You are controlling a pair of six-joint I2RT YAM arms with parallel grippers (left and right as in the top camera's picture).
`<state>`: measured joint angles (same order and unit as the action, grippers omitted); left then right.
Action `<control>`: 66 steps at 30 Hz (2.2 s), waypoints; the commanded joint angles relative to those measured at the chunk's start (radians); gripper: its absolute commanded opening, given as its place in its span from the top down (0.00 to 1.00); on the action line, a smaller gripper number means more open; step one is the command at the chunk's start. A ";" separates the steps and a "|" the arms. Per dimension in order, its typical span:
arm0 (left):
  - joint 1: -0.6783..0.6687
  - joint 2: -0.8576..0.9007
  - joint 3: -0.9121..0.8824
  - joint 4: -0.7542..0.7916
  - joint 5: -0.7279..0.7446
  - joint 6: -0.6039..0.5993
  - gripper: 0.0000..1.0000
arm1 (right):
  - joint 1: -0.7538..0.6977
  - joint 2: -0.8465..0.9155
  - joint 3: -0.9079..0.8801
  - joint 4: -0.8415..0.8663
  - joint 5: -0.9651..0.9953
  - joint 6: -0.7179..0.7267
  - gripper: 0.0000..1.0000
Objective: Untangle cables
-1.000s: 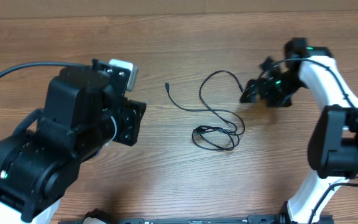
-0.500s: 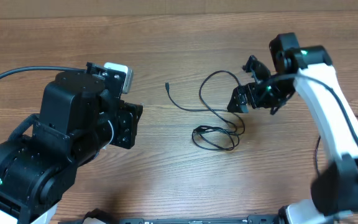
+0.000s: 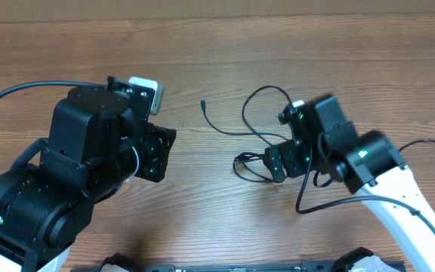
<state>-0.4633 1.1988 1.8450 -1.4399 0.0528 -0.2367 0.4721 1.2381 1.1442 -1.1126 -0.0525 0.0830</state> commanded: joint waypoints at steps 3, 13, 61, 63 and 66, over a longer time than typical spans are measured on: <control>-0.002 -0.012 -0.060 0.010 0.014 -0.050 0.64 | 0.008 -0.058 -0.177 0.122 0.119 0.160 0.00; -0.002 -0.107 -0.348 0.152 0.044 -0.121 0.63 | 0.007 -0.055 -0.243 0.248 0.119 0.205 0.30; -0.002 -0.114 -0.409 0.208 0.079 -0.130 0.52 | -0.051 0.062 -0.165 0.629 -0.054 0.140 0.96; -0.002 -0.108 -0.409 0.212 0.078 -0.130 0.52 | -0.052 0.060 -0.082 0.585 -0.054 0.132 0.96; -0.002 -0.093 -0.410 0.224 0.076 -0.130 0.52 | -0.053 0.060 0.058 0.534 -0.050 0.125 0.96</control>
<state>-0.4633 1.0958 1.4414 -1.2289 0.1207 -0.3496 0.4240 1.3037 1.0702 -0.5613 -0.1047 0.2276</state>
